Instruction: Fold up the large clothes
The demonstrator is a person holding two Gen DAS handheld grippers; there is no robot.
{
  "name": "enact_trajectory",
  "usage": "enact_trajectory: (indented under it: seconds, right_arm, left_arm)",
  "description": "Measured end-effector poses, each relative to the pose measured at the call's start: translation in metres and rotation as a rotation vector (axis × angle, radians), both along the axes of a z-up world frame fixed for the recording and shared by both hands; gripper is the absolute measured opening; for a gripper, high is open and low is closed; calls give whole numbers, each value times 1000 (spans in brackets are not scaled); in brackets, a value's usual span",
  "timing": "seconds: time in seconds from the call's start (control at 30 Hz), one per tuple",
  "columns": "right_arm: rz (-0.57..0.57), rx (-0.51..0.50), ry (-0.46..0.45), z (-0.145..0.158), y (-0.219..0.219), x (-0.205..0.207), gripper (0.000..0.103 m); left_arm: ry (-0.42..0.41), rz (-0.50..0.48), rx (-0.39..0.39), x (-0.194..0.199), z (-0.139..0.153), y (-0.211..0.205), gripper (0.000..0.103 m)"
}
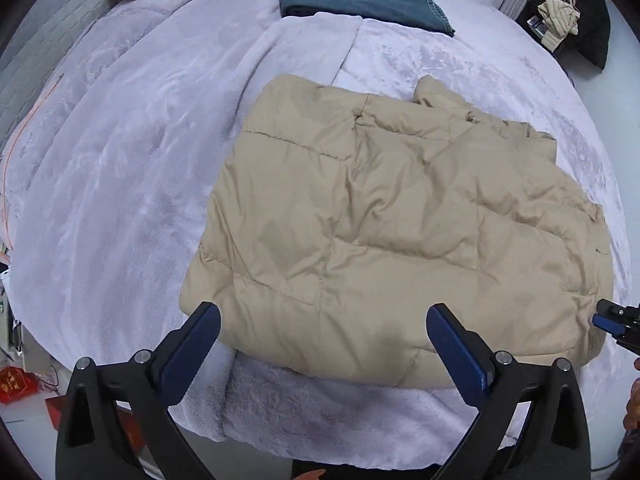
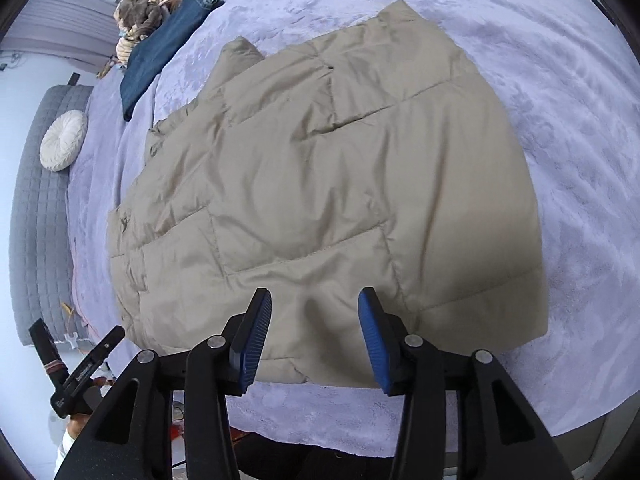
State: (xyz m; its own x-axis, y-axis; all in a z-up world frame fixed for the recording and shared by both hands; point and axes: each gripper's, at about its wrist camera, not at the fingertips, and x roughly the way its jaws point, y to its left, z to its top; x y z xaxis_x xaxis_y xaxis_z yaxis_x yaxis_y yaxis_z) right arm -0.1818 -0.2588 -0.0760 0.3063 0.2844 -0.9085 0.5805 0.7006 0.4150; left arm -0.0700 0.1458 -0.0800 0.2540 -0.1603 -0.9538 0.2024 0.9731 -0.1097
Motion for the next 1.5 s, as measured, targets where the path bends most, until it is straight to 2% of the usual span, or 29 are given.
enact_trajectory:
  seconds: [0.13, 0.37, 0.7, 1.0, 1.27, 1.5]
  right_arm:
    - [33, 6, 5, 5, 5, 9, 52]
    - [88, -13, -28, 18, 12, 22, 80]
    - [105, 13, -41, 16, 16, 24, 80]
    - [49, -13, -28, 13, 33, 27, 80]
    - [-54, -24, -4, 6, 74, 28, 80]
    - [-85, -24, 4, -1, 107, 41, 81]
  left_arm:
    - [26, 31, -15, -3, 9, -9, 103]
    - [6, 24, 46, -6, 22, -28, 103]
    - [15, 11, 82, -4, 21, -33, 103]
    - [50, -81, 36, 16, 7, -25, 103]
    - [72, -202, 7, 45, -7, -5, 103]
    - [68, -228, -36, 60, -17, 19, 103]
